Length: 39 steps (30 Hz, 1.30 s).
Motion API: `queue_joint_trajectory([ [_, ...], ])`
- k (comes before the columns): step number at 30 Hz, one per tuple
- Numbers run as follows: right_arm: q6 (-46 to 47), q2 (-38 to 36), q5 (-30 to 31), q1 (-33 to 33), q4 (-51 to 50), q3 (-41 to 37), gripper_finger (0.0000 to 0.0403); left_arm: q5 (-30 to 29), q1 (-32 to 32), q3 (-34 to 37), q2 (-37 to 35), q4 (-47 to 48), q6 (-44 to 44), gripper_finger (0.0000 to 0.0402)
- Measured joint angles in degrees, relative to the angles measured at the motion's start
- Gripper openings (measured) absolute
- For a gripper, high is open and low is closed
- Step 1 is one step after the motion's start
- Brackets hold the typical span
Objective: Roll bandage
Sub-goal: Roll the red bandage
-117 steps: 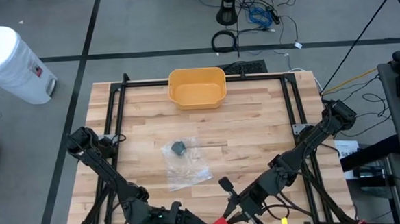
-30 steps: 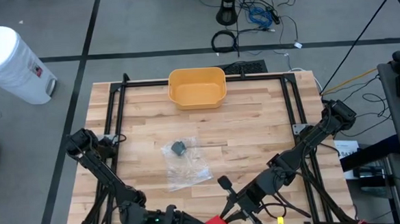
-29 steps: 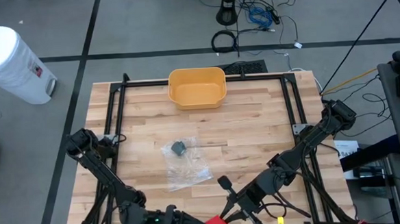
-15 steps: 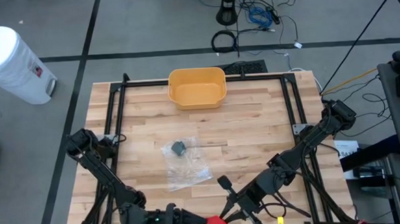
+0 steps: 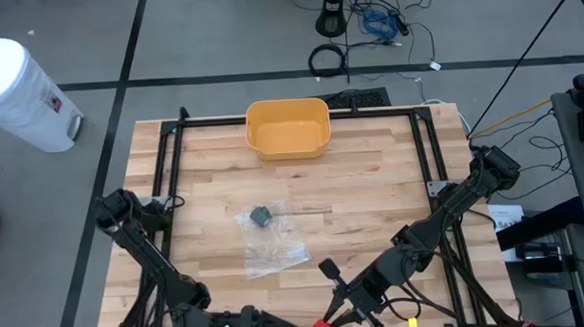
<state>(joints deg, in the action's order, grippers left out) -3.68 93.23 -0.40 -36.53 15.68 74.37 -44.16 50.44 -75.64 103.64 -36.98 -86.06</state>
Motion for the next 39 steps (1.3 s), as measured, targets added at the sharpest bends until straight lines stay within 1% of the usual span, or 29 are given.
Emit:
queue_joint_trajectory([
  [3,0.0,0.0,0.1,0.0,0.0,0.0,0.0029,0.0,1.2,-0.3,0.0,-2.1,-1.6,0.0086],
  [7,0.0,0.0,0.2,0.0,0.0,0.0,0.0029,0.5,1.5,-1.7,0.0,-9.6,-0.2,0.0089],
  [11,0.0,0.0,0.3,0.1,0.0,0.0,0.0029,0.6,-0.3,-1.7,0.0,-16.2,1.7,0.009],
  [13,0.0,0.0,0.3,0.1,-0.1,0.0,0.0029,0.6,-1.5,-1.7,0.0,-19.7,4.5,0.009],
  [15,0.0,0.0,0.3,0.1,0.0,0.0,0.0029,0.9,-2.8,-1.8,-0.2,-20.5,10.9,0.009],
  [18,0.0,0.0,0.3,0.1,-0.1,0.0,0.0029,2.6,-4.5,-1.8,-0.3,-18.8,20.8,0.009],
  [21,0.0,0.0,0.3,0.1,-0.1,0.0,0.0029,6.4,-5.7,-1.8,-0.3,-14.0,26.7,0.009],
  [24,0.0,0.0,0.3,0.1,-0.1,0.0,0.0029,7.4,-6.2,-1.8,-0.3,-9.3,31.9,0.009],
  [29,-0.2,0.0,0.4,0.1,0.0,0.0,0.0029,6.1,-6.1,-1.8,-0.3,-3.0,36.9,0.009],
  [33,-0.4,0.0,2.8,0.1,0.4,0.0,0.0029,5.6,-5.3,-1.8,-0.4,0.4,40.2,0.009],
  [39,-0.5,0.0,3.6,0.1,0.4,0.0,0.0029,-1.7,-3.2,-1.8,-0.4,2.5,40.5,0.009],
])
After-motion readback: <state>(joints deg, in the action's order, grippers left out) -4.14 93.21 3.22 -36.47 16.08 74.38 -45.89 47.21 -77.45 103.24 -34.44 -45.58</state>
